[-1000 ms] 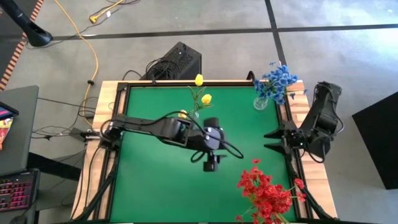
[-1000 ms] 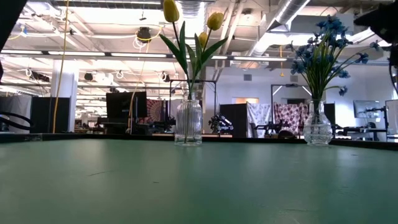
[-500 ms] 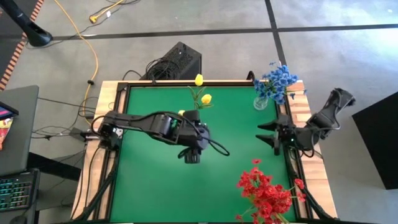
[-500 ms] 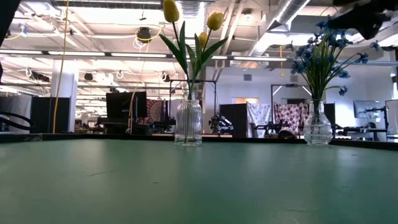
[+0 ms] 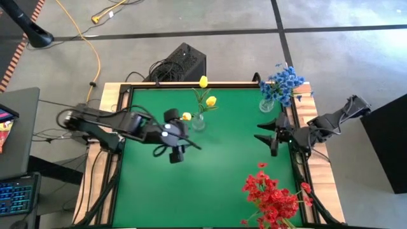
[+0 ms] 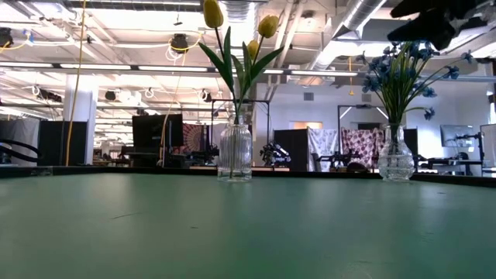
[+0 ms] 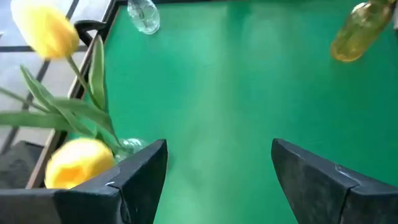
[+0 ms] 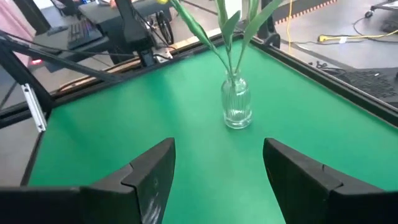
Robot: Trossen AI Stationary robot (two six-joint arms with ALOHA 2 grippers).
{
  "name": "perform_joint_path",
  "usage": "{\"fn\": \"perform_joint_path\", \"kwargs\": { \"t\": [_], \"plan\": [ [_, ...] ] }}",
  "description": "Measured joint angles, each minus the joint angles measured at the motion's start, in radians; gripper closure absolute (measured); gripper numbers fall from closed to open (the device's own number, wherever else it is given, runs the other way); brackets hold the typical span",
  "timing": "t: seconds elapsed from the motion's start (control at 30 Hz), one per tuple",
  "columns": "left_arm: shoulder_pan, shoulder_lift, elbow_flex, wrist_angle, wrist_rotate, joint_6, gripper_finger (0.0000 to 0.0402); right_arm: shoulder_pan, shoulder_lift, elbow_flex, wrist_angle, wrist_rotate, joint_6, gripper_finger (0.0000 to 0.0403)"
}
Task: Sort flowers into vase by color
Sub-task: Return to Home Position
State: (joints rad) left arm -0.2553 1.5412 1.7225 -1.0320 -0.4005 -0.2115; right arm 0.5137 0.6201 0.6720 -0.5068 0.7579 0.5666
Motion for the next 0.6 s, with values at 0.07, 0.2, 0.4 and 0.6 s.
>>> {"fn": "perform_joint_path", "kwargs": {
  "t": [0.07,0.2,0.4,0.6],
  "plan": [
    [-0.005,-0.082,-0.126,0.090,0.003,-0.008,0.0125,-0.015,0.014,0.000,0.017,-0.005,-0.017,0.0132],
    [-0.021,-0.248,-0.345,0.253,0.028,-0.012,0.0125,-0.031,0.023,0.000,0.063,-0.012,-0.095,0.0144],
    [-0.044,-0.503,-0.652,0.478,0.032,-0.032,0.0125,-0.063,-0.006,0.000,0.061,0.000,-0.124,0.0224],
    [-0.046,-0.724,-0.890,0.627,0.055,-0.018,0.0125,-0.072,-0.046,-0.003,0.014,0.000,-0.123,0.0351]
  ]
}}
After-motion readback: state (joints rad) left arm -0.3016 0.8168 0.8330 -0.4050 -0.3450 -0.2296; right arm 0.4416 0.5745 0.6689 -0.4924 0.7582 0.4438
